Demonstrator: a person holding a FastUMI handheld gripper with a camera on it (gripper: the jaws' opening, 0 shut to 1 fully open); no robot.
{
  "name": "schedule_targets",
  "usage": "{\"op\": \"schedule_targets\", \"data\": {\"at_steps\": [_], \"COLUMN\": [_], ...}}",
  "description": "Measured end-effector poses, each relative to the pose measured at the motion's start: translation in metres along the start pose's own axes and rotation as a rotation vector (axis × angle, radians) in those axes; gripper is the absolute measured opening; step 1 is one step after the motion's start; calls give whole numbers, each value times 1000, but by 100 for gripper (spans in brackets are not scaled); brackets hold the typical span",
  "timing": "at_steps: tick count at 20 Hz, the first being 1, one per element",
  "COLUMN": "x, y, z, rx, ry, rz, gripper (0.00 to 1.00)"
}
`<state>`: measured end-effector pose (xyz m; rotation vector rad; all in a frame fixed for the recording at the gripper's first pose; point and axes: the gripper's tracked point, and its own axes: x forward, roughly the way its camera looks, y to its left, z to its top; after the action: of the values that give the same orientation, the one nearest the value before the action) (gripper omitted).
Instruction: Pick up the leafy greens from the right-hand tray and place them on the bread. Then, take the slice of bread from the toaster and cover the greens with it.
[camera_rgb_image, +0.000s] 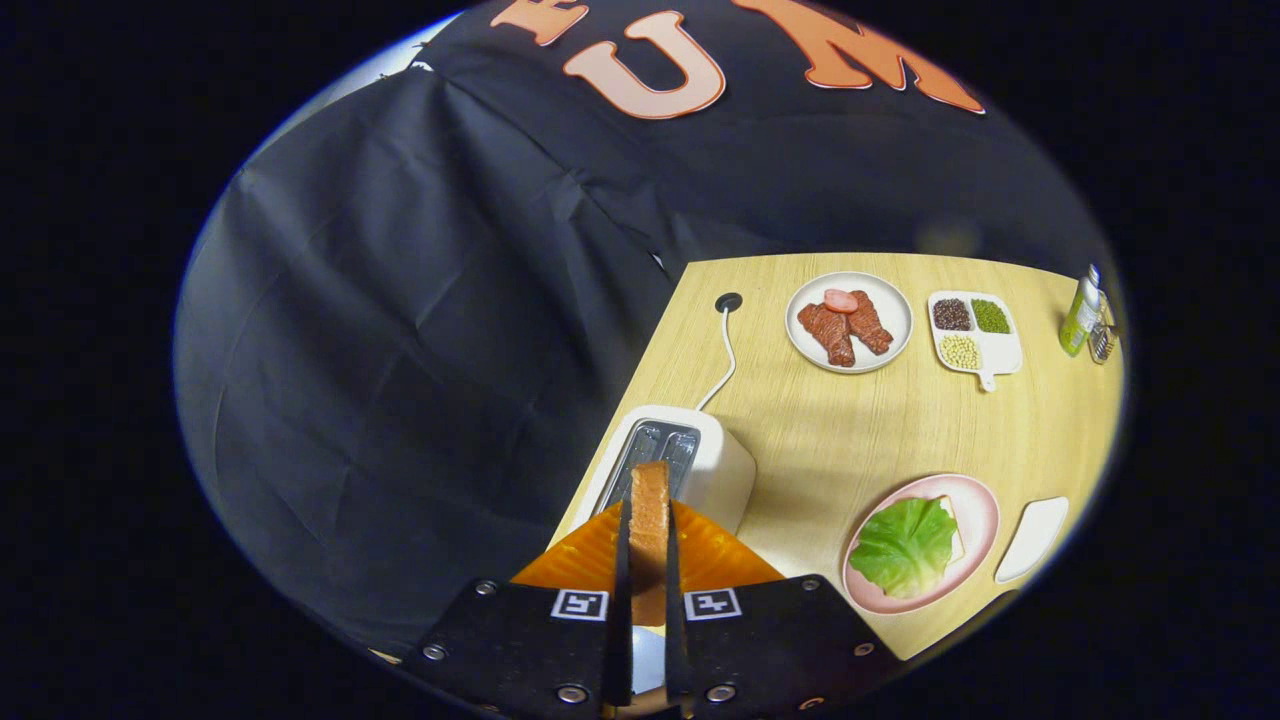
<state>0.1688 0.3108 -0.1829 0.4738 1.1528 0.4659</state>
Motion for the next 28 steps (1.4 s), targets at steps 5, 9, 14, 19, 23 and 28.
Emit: {"op": "schedule_targets", "data": {"at_steps": [5, 9, 14, 19, 23, 28], "x": [-9, -13, -20, -24, -26, -20], "y": [-32, -62, -103, -144, -168, -195], "z": [-20, -27, -42, -57, -72, -88], "rx": [24, 29, 38, 57, 66, 56], "ry": [-18, -39, -51, -68, -70, -70], "rz": [32, 32, 18, 8, -5, -24], "gripper": [13, 13, 13, 13, 13, 13]}}
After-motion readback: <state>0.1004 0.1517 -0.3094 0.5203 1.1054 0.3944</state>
